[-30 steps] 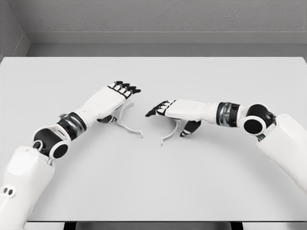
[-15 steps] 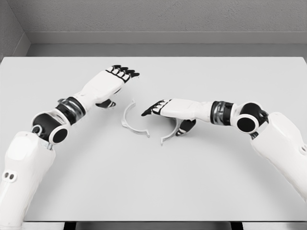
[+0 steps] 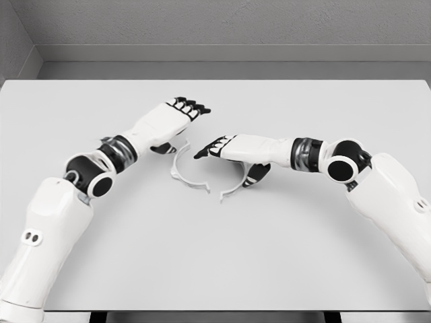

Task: Assemble PVC drainage pipe clamps

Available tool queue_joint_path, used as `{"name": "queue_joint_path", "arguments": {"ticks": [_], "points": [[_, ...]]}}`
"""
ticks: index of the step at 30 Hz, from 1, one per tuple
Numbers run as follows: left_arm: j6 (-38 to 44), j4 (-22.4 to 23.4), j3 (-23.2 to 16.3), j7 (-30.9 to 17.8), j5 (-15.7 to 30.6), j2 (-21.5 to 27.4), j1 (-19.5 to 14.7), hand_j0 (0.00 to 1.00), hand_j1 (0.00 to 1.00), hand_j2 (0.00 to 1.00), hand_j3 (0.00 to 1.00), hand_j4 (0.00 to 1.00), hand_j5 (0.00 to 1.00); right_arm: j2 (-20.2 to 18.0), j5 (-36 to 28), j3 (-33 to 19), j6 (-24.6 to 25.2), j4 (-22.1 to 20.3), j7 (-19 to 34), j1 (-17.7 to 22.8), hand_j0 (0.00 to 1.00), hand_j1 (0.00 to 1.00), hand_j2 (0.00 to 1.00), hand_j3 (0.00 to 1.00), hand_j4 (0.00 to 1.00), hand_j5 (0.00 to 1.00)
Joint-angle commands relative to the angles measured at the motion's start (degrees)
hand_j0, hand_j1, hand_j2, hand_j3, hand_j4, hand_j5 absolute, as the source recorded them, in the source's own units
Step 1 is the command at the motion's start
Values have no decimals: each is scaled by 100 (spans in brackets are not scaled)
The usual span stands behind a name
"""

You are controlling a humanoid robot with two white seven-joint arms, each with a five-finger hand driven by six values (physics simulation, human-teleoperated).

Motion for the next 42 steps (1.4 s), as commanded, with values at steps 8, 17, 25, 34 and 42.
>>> {"name": "queue_joint_path", "arguments": {"ticks": [8,17,25,34,42], "points": [[5,-43,-23,3,-14,-128,0,100,100,100,100,100,100,34,11,-5,17,55,-3,-44,100,100,100,100,100,100],[-4,10,258,3,39,-40,-17,100,100,100,100,100,100,157,20,4,17,125,-3,-123,100,100,100,100,100,100],[-56,72,328,3,12,65,35,100,100,100,100,100,100,157,20,-5,17,125,-3,-193,100,100,100,100,100,100],[5,379,91,3,-14,-67,-105,100,100,100,100,100,100,-2426,-1236,-1665,-668,-2327,-3,1019,100,100,100,100,100,100],[5,581,3,3,-14,-67,-176,100,100,100,100,100,100,-2858,-1958,-2650,-836,-2160,-3,1758,100,100,100,100,100,100]]}}
